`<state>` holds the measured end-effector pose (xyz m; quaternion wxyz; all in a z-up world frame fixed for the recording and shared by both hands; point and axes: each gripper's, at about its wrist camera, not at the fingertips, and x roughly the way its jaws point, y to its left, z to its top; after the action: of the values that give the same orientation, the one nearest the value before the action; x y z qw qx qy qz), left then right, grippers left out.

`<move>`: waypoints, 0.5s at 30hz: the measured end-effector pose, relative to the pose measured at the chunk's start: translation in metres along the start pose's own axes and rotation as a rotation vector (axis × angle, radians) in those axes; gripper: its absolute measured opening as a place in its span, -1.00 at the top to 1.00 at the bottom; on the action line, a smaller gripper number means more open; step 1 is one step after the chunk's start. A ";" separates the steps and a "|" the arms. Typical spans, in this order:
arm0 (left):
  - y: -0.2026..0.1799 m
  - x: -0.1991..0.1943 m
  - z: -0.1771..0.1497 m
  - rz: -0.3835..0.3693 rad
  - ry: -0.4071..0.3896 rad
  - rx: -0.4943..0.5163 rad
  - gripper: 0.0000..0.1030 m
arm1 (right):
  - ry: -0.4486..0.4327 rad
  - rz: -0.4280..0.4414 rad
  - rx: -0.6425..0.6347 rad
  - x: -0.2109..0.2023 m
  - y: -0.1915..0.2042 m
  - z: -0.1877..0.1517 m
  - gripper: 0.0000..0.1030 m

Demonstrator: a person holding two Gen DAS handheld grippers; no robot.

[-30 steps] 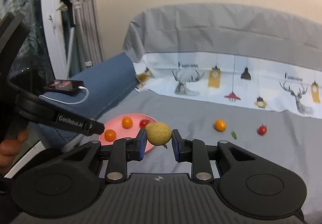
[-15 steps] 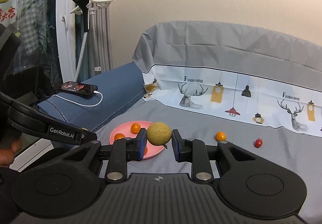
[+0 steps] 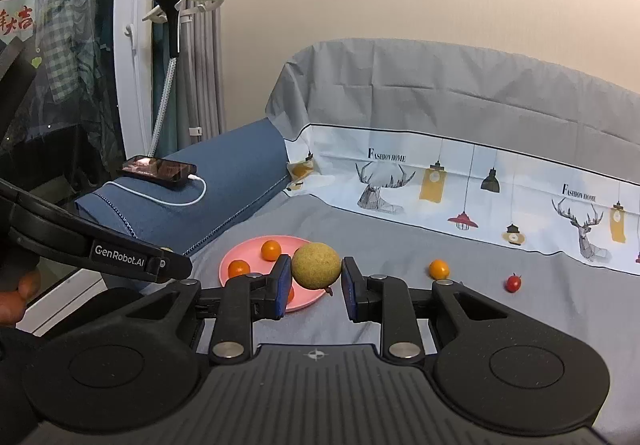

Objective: Organize fruits
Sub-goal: 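Carry both yellow fruits toward the pink plate with both grippers, then open the left gripper over the plate while the right drops its yellow fruit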

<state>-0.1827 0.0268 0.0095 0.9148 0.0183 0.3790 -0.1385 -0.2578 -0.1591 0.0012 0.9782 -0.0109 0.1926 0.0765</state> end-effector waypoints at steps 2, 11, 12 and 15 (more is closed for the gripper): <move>0.001 0.002 0.000 -0.002 0.005 -0.003 0.46 | 0.006 0.001 0.000 0.002 0.000 0.000 0.46; 0.005 0.013 0.001 -0.007 0.028 -0.016 0.46 | 0.043 0.006 0.001 0.014 0.000 -0.002 0.46; 0.006 0.015 0.002 -0.008 0.030 -0.018 0.46 | 0.047 0.007 0.001 0.016 0.000 -0.002 0.46; 0.008 0.019 0.003 -0.007 0.037 -0.022 0.46 | 0.060 0.007 0.001 0.021 -0.001 -0.002 0.46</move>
<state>-0.1655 0.0294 -0.0027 0.9073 0.0096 0.3973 -0.1372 -0.2393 -0.1567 -0.0087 0.9717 -0.0122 0.2219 0.0797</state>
